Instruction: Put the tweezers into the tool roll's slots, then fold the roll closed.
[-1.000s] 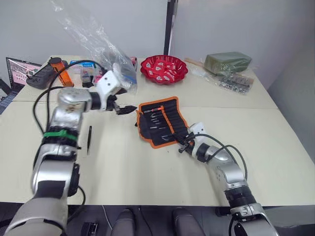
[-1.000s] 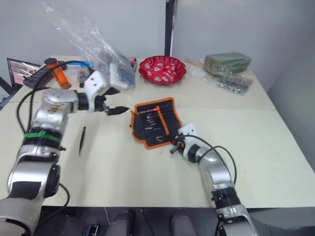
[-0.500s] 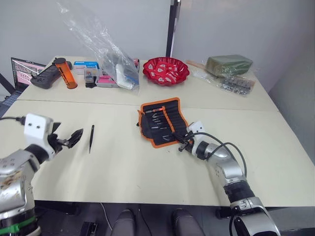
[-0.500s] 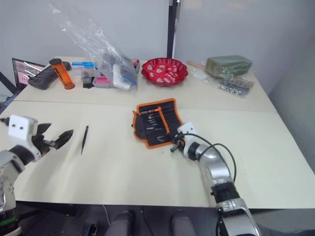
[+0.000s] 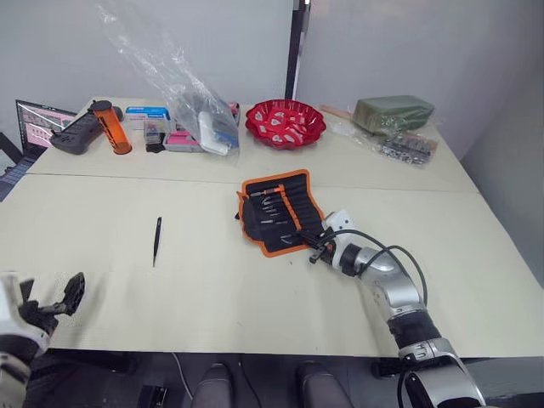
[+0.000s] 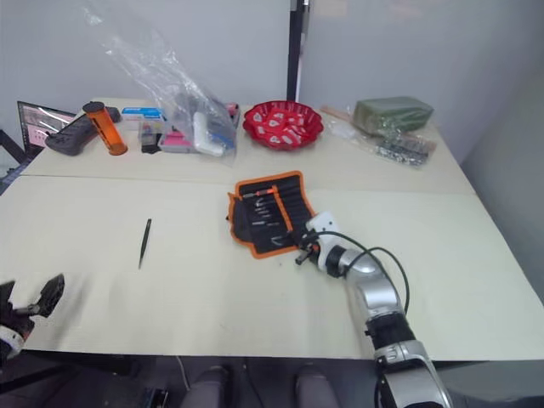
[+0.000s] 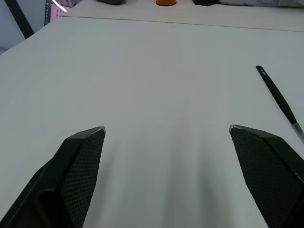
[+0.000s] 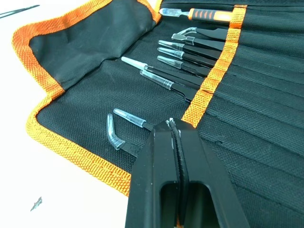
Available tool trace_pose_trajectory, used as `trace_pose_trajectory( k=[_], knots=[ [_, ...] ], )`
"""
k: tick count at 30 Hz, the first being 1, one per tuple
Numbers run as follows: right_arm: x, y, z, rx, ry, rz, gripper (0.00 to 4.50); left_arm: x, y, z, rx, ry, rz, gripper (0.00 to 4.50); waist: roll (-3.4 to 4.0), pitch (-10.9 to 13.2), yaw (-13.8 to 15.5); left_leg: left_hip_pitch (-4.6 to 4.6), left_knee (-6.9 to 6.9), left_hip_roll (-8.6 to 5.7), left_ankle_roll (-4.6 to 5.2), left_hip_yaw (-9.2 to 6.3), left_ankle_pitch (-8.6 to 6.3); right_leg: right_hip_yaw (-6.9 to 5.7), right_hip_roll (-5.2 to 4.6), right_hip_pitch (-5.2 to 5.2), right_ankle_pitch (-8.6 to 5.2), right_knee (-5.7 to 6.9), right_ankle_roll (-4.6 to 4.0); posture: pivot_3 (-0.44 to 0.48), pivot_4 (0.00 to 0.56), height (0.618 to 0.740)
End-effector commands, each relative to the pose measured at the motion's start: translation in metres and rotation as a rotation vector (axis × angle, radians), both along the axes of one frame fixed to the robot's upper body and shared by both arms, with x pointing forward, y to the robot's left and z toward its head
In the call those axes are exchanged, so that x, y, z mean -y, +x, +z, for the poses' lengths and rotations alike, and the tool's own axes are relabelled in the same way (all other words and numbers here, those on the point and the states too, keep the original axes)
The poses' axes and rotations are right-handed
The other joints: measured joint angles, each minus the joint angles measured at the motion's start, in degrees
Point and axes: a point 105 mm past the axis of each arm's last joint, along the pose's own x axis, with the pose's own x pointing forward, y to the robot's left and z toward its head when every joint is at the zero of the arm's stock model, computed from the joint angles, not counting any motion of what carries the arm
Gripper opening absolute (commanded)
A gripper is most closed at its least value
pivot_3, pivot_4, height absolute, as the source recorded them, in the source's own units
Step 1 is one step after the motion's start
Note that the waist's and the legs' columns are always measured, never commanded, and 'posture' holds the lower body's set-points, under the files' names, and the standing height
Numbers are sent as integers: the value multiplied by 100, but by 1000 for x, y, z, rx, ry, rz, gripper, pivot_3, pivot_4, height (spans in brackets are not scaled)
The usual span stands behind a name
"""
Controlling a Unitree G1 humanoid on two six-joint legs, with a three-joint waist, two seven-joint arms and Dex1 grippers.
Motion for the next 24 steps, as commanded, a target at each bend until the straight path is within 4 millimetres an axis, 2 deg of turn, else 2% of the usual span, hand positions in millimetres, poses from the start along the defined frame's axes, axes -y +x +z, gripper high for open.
trace_pose_trajectory(
  k=[1,8,12,15,18,22,24],
  knots=[
    [6,-4,-22,-75,-45,-13,0,1,-8,6,48,38,6,4463,-13,-9,-1,1,1,0,-2,0,-1,0,0,0,0,-4,-1,0,150,740],
    [6,-6,-24,-83,-50,-5,0,-1,-15,-4,31,45,23,4463,-19,-15,-3,2,1,-1,-8,3,-6,1,-4,-8,-1,-25,-4,0,150,740],
    [7,-6,-23,-82,-50,-7,0,0,-10,4,53,60,-3,4463,-18,-14,-5,1,1,-1,-9,3,-7,2,-4,-10,-1,-26,-4,0,150,740],
    [8,-7,-23,-81,-50,-10,0,11,0,13,81,57,-74,4463,-15,-13,-1,0,0,-1,-10,4,-7,2,-5,-10,-2,-30,-4,0,150,740],
    [8,-8,-23,-80,-47,-15,0,25,10,15,76,18,-146,4463,-14,-12,0,0,-1,-1,-10,5,-7,2,-6,-9,-2,-32,-4,0,150,740],
    [9,-9,-22,-76,-40,-25,0,54,44,20,64,-15,-190,4463,-14,-12,31,-2,-1,-3,-9,5,-7,2,-6,-9,-1,-32,-4,0,150,740],
    [10,-11,-23,-78,-35,-34,0,60,57,18,48,-52,-160,4463,-18,-16,27,-3,0,-2,-8,5,-6,2,-5,-5,0,-32,-2,0,150,740]
  ],
)
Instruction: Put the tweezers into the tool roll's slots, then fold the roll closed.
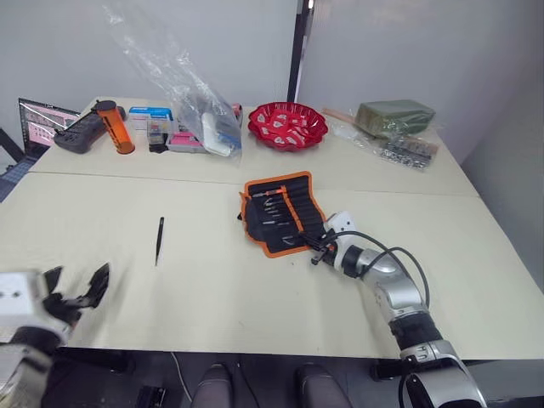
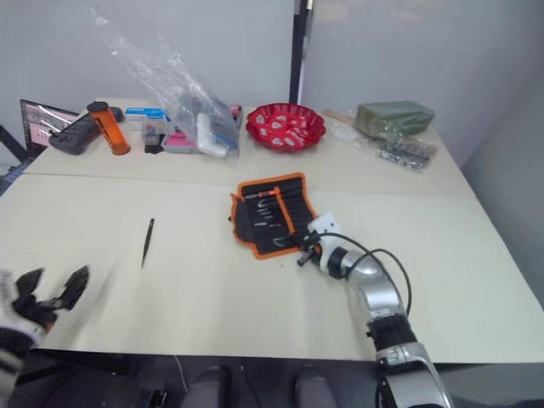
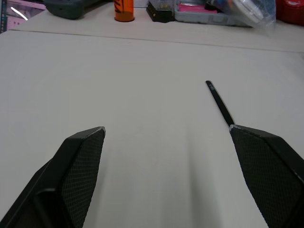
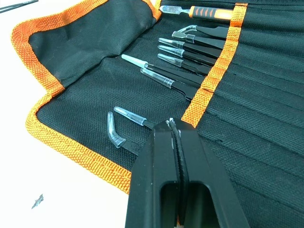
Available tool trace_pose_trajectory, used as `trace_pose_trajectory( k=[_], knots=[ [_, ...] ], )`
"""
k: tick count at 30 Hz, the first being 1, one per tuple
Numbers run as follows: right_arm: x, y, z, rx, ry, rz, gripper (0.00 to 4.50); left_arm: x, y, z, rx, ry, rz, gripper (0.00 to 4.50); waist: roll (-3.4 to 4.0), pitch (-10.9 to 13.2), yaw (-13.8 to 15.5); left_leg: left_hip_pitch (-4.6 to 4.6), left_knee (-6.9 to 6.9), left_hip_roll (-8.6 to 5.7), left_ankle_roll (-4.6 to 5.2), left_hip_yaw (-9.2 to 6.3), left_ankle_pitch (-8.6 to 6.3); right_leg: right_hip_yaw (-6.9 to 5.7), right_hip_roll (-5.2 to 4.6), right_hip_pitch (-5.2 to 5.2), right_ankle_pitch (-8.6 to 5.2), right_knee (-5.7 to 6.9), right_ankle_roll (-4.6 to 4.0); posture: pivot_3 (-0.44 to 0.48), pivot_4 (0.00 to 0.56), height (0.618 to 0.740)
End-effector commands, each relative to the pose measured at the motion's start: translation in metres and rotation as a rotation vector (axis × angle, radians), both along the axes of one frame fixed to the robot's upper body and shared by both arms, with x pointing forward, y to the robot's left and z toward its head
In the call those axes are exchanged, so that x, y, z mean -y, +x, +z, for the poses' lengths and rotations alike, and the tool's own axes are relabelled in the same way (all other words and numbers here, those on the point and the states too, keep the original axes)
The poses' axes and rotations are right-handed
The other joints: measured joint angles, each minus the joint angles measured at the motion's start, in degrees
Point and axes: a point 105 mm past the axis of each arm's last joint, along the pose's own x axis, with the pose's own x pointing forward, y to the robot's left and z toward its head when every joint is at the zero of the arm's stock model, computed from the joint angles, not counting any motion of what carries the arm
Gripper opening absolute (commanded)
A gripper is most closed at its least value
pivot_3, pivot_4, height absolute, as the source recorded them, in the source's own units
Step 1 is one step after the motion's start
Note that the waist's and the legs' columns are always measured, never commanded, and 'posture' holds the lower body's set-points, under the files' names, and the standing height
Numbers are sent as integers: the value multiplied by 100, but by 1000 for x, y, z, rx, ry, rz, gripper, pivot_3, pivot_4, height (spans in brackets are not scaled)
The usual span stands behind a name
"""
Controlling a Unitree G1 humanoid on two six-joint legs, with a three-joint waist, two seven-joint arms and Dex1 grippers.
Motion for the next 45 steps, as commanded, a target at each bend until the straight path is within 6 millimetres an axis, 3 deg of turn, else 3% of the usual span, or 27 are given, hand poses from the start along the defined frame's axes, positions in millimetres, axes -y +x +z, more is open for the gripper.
trace_pose_trajectory(
  k=[1,9,14,20,23,28,37,41,45],
  knots=[
    [8,-8,-21,-76,-32,-30,0,18,22,4,-19,-15,21,4463,-6,-4,-10,0,0,-1,2,1,1,1,0,4,1,1,1,0,150,740],
    [13,-9,-19,-74,-36,-48,0,45,54,-17,-117,-9,12,4463,-4,-4,-32,-7,-8,0,28,0,17,1,3,9,21,12,39,0,150,740],
    [14,-7,-16,-71,-39,-54,0,47,64,-35,-187,-8,56,4463,-4,-4,-25,-7,-5,-2,27,0,16,2,3,12,13,7,25,0,150,740],
    [14,-7,-16,-69,-41,-56,0,57,72,-45,-222,16,34,2722,3,-5,1,-7,-5,-4,17,0,11,2,2,12,13,8,25,0,150,740],
    [13,-8,-16,-71,-41,-56,0,59,73,-45,-223,14,33,1627,3,-5,7,-7,-3,-5,12,0,8,3,2,12,11,6,21,0,150,740],
    [13,-9,-17,-73,-41,-55,0,53,69,-46,-215,0,65,10,6,-6,8,-7,-4,-5,13,0,8,4,2,13,13,6,25,0,150,740],
    [11,-7,-16,-73,-41,-49,0,34,71,-23,-101,43,112,10,6,-6,1,-9,-5,-4,12,0,8,4,2,10,9,4,18,0,150,740],
    [10,-6,-16,-73,-40,-47,0,25,73,4,4,106,112,10,6,-6,-3,-9,-5,-4,12,0,7,4,2,9,8,5,15,0,150,740],
    [12,-8,-21,-76,-51,-53,0,31,75,24,55,264,-21,10,7,-4,-11,-9,-6,-4,8,1,5,4,2,5,6,4,11,0,150,740]
  ],
)
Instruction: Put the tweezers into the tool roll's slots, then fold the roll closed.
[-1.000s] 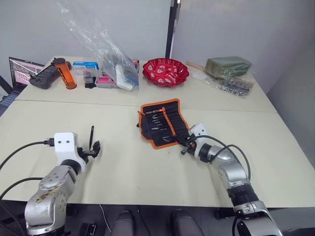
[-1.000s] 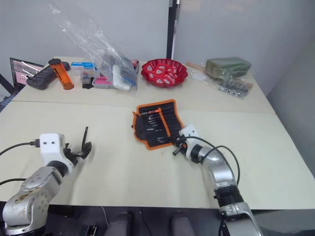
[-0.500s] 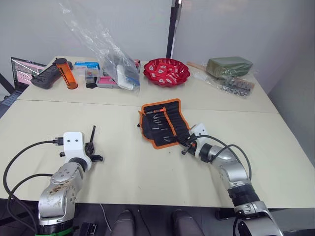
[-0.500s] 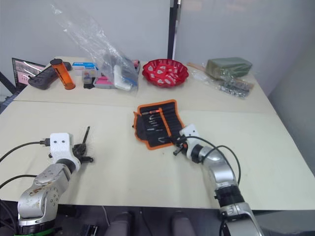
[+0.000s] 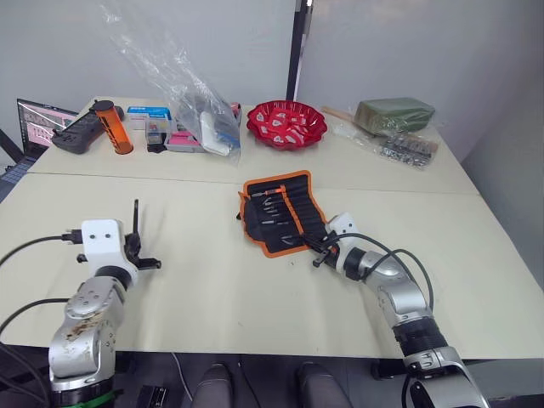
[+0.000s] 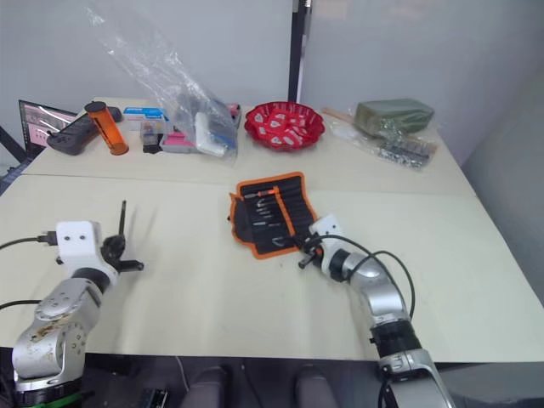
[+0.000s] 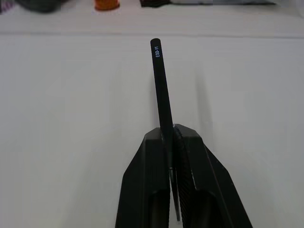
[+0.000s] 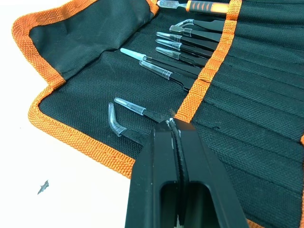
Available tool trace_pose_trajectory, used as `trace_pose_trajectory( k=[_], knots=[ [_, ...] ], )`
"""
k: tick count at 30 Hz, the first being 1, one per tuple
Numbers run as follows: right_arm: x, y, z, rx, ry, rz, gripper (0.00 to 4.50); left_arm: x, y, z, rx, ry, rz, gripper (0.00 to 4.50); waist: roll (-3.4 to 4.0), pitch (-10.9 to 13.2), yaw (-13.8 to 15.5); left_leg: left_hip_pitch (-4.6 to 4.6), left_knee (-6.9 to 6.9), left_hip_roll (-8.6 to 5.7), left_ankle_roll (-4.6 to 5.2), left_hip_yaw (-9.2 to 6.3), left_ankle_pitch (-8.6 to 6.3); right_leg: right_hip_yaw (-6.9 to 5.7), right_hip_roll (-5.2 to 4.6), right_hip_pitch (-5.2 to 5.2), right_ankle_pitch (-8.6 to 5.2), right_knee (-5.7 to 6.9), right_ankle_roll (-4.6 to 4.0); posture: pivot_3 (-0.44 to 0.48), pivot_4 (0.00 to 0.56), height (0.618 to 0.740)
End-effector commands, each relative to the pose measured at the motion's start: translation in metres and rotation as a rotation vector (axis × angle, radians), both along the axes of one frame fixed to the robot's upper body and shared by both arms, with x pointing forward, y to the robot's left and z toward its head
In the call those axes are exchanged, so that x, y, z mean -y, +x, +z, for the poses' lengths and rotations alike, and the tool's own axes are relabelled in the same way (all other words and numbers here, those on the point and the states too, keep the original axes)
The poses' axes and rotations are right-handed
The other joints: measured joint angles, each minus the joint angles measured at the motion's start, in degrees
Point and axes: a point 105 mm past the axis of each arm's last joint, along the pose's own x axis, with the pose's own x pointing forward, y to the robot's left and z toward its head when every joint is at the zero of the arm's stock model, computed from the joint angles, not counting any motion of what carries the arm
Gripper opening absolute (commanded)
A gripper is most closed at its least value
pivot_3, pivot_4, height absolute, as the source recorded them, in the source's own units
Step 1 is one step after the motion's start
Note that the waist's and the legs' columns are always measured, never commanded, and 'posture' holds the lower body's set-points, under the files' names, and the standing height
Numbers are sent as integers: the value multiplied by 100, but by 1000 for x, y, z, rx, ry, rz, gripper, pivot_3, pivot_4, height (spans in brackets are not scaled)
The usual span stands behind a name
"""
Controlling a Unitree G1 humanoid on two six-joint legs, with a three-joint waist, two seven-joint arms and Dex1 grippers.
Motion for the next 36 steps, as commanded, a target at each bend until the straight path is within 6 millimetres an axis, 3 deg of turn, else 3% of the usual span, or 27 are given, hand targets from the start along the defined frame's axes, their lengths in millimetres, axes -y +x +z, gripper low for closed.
trace_pose_trajectory(
  k=[1,5,10,14,20,25,29,36],
  knots=[
    [9,-4,-23,-74,-43,-37,0,11,3,26,85,87,-123,10,3,1,-2,0,0,0,-3,1,-2,1,-1,-1,0,-2,0,0,150,740],
    [11,-3,-24,-73,-37,-54,0,45,6,50,76,141,-456,10,1,4,5,1,0,1,-6,1,-4,-1,-1,-8,-1,-7,-1,0,150,740],
    [14,-3,-25,-70,-34,-76,0,77,-3,56,-65,180,-823,10,7,9,-25,-1,-2,2,-8,7,-6,0,-4,-11,-3,-14,-5,0,150,740],
    [16,-3,-25,-65,-29,-94,0,90,-3,66,-126,241,-981,10,16,17,-16,-10,-9,3,0,9,-1,1,-4,-11,-2,-11,-4,0,150,740],
    [16,-6,-27,-62,-21,-124,0,127,24,81,-215,387,-1187,10,21,21,26,-23,1,1,-2,4,-1,0,-1,-14,-4,-32,-2,0,150,740],
    [18,-6,-28,-61,-17,-140,0,158,42,75,-287,470,-1326,10,24,23,19,-34,0,-1,35,2,22,1,4,-17,3,-10,9,0,150,740],
    [19,-6,-26,-57,-12,-155,0,166,62,58,-365,553,-1340,10,26,24,19,-39,0,-1,38,-1,24,1,7,-20,15,-7,35,0,150,740],
    [23,-6,-26,-53,-9,-176,0,178,79,38,-395,603,-1391,10,25,25,42,-43,4,-2,40,-5,25,0,7,-18,16,-6,38,0,150,740]
  ],
)
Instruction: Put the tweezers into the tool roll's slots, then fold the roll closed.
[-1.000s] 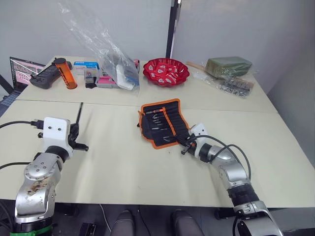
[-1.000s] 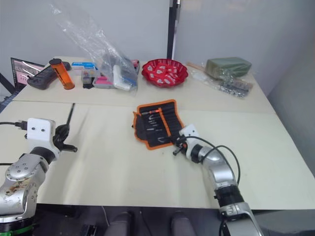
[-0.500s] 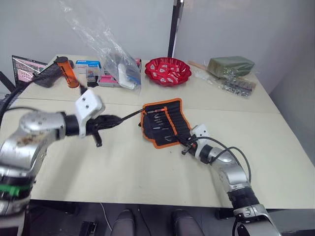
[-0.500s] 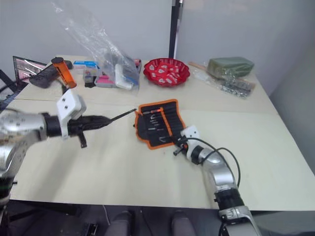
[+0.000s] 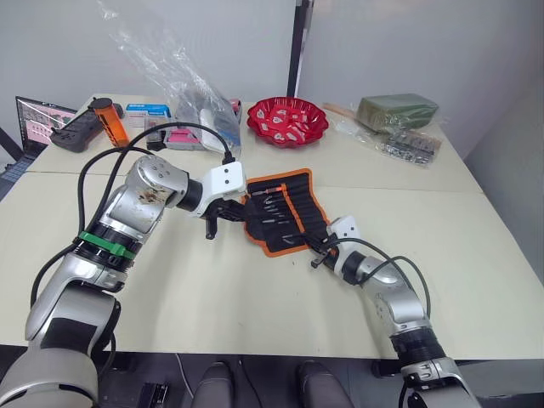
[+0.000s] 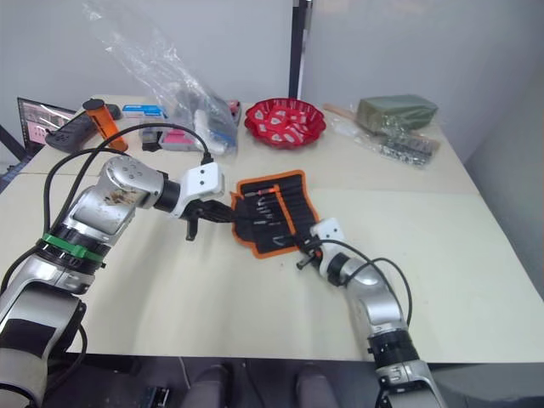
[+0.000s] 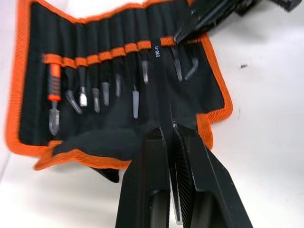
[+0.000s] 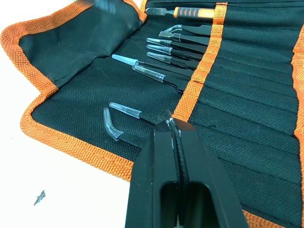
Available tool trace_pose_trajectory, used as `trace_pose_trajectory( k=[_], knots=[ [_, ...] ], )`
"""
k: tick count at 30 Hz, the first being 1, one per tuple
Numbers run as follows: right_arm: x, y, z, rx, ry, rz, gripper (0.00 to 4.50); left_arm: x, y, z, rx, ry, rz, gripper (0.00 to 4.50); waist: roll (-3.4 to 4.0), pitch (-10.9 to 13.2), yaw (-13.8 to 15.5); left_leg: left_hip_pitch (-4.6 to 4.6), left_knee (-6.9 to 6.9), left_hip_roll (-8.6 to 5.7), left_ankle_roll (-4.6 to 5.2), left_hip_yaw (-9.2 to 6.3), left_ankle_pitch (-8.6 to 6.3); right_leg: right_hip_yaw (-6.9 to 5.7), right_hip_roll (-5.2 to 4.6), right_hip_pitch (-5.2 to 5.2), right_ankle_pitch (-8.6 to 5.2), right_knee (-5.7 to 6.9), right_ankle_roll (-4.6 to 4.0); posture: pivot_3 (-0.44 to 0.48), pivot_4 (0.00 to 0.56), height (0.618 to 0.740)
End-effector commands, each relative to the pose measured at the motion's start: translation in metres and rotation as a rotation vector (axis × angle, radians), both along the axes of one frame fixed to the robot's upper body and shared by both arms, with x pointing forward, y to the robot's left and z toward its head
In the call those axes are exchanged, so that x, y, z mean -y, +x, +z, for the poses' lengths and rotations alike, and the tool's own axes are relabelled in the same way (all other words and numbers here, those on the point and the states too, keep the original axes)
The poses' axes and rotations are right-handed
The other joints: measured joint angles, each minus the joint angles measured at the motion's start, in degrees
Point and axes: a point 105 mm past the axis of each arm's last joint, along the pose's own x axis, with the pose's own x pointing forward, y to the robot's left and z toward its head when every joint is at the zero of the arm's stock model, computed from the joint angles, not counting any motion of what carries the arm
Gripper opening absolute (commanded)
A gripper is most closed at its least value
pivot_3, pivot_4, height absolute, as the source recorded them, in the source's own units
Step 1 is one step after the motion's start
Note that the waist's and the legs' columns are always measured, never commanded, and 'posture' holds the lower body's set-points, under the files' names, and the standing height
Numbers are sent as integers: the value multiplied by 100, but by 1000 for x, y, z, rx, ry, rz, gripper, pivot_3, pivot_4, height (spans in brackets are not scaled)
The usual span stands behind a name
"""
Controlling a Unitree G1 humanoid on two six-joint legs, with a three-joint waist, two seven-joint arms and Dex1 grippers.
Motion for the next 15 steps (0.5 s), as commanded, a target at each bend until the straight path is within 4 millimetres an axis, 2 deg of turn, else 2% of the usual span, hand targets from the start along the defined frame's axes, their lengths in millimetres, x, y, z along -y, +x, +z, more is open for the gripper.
trace_pose_trajectory(
  k=[1,8,15],
  knots=[
    [20,0,-23,-84,-38,-91,0,7,9,4,47,32,-34,10,0,0,10,-2,2,0,1,-1,0,0,0,-2,0,-1,1,0,150,740],
    [21,0,-21,-81,-21,-110,0,30,17,1,71,49,-80,10,-1,0,53,-6,5,-3,2,-2,1,2,0,-1,5,1,10,0,150,740],
    [21,0,-21,-79,-29,-115,0,31,23,-14,55,125,-64,10,1,1,62,-5,5,-4,3,-2,2,2,0,-1,8,2,15,0,150,740]
  ],
)
